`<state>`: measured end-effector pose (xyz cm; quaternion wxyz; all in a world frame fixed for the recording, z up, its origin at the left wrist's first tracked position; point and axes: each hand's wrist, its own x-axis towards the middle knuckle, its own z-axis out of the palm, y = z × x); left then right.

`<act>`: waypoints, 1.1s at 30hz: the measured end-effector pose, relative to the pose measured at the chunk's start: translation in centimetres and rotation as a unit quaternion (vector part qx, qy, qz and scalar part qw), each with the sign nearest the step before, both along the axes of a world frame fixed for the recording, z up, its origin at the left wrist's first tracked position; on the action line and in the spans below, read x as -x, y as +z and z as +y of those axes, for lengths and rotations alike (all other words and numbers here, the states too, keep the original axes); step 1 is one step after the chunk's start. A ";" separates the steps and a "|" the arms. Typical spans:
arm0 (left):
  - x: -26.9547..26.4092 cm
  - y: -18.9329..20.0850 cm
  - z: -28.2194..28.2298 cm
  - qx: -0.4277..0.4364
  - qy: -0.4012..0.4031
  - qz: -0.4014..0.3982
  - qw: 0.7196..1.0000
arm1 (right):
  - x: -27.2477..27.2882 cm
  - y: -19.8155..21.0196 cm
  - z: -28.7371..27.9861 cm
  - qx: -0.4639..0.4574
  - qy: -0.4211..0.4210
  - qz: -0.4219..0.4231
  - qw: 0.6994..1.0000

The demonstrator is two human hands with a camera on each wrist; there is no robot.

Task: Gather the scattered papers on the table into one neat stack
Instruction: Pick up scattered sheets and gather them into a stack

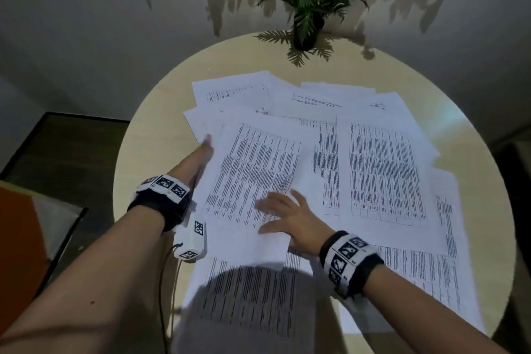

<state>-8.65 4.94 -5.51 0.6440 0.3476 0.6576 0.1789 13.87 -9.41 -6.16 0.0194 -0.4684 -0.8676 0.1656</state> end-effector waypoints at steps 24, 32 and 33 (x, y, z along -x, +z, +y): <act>-6.5 15.6 4.0 -0.449 0.104 0.031 0.887 | -2.3 1.5 3.1 0.171 -0.367 -0.060 0.913; -12.2 14.6 3.7 -0.426 0.108 0.025 0.898 | -12.0 4.6 2.5 0.072 -0.630 0.327 0.700; -12.9 13.3 3.3 -0.399 0.080 0.053 0.912 | -13.8 4.6 2.3 0.059 -0.654 0.317 0.684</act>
